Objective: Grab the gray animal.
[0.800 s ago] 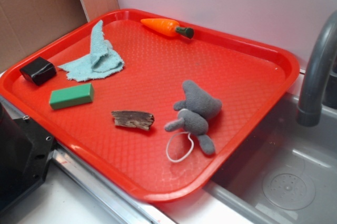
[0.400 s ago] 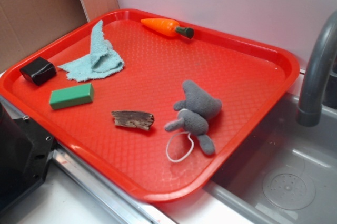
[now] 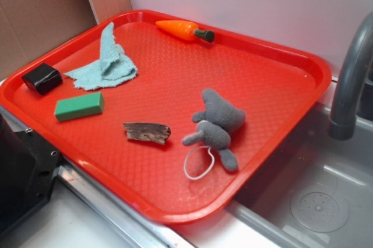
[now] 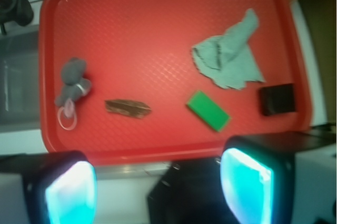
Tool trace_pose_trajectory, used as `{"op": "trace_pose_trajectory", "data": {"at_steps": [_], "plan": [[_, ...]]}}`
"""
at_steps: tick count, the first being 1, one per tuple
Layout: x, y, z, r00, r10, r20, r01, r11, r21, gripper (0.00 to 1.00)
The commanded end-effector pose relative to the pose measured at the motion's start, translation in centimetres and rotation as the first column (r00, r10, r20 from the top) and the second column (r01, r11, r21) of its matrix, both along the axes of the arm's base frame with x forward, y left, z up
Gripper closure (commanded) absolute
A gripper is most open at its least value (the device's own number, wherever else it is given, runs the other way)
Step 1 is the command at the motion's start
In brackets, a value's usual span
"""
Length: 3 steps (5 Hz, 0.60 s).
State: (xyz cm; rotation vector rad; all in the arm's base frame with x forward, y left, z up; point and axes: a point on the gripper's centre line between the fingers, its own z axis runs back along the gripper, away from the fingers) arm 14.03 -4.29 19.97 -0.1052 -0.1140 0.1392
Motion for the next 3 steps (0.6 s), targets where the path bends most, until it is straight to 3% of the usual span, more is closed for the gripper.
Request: {"op": "trace_pose_trajectory", "data": {"at_steps": [1,2,3], "plan": [[4.3,-4.6,-5.0,0.994,-0.094,0.064,0.102,0.984,-0.143,0.0],[5.8,-7.1,-8.2,0.991,-0.129,0.042,0.133,0.985,-0.111,0.0],[6.9,-8.5,-10.5,0.981,-0.192,0.029,0.194,0.974,-0.118,0.0]]}}
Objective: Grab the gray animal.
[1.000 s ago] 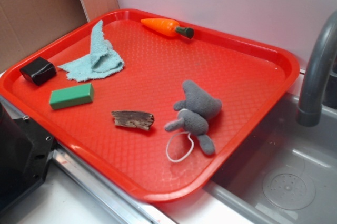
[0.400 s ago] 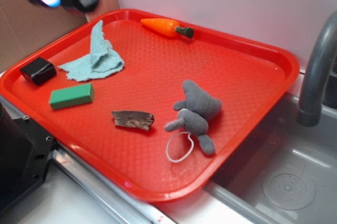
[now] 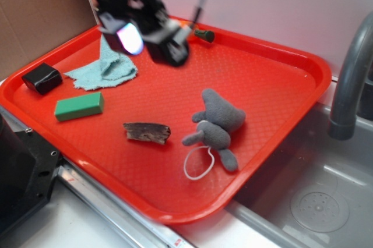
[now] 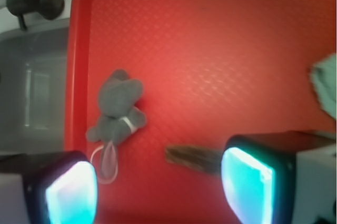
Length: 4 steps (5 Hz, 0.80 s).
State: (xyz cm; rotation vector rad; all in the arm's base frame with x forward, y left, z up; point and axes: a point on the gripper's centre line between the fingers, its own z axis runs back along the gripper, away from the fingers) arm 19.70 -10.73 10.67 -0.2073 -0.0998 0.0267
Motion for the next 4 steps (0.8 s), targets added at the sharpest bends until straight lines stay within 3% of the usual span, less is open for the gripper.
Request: {"op": "trace_pose_trajectory", "data": {"at_steps": [1,3,4], "plan": [[2.5,-4.0,-4.2,0.986,-0.165,0.005,0.165,0.986,-0.027,0.0],[4.1,-5.4,-8.5,0.97,-0.238,-0.052,0.238,0.971,-0.012,0.0],[3.8,-5.6,-9.2,0.97,-0.237,-0.045,0.238,0.971,0.005,0.3]]}}
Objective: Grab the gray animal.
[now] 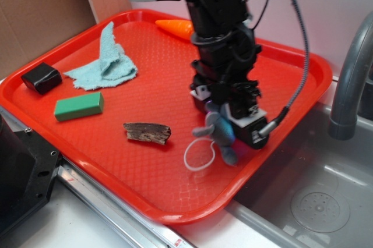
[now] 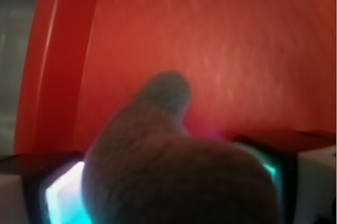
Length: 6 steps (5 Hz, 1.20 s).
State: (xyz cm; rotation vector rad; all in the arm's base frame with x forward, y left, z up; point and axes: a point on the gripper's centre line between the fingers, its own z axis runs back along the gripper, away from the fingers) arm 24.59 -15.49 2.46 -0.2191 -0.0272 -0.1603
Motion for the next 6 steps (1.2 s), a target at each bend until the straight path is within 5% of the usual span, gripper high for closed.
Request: {"op": "trace_pose_trajectory", "data": {"at_steps": [1,3,6], "plan": [[-1.4,-0.9,-0.9,1.0,-0.018,0.009,0.018,0.999,0.05,1.0],[-1.7,2.5,5.2,0.994,0.11,-0.016,-0.109,0.99,0.09,1.0],[-7.1,12.5,16.9,0.919,0.38,0.106,-0.385,0.922,0.038,1.0]]}}
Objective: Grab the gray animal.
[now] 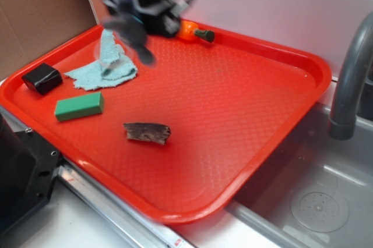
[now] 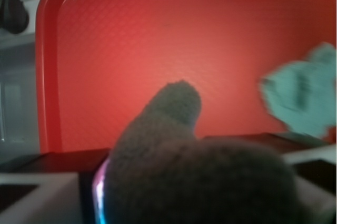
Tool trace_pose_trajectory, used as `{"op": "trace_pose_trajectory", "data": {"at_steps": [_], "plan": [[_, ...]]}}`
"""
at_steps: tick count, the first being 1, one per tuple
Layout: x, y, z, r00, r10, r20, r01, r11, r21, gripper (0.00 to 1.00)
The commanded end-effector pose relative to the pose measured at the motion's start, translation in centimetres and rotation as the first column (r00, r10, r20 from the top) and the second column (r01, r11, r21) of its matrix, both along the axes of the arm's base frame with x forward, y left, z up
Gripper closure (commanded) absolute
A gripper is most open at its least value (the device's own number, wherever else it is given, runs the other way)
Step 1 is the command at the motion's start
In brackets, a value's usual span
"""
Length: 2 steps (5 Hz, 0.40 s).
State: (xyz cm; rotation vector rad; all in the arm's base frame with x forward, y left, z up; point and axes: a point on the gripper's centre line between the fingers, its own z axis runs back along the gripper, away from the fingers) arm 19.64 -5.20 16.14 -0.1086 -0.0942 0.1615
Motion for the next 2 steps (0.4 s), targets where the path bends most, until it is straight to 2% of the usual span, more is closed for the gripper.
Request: {"op": "trace_pose_trajectory", "data": {"at_steps": [1,2], "plan": [[-3.39,2.73,4.13,0.992,0.1,0.078,-0.1,0.995,-0.002,1.0],[-2.62,2.19,3.34,0.998,0.055,0.028,-0.057,0.994,0.091,1.0]]}}
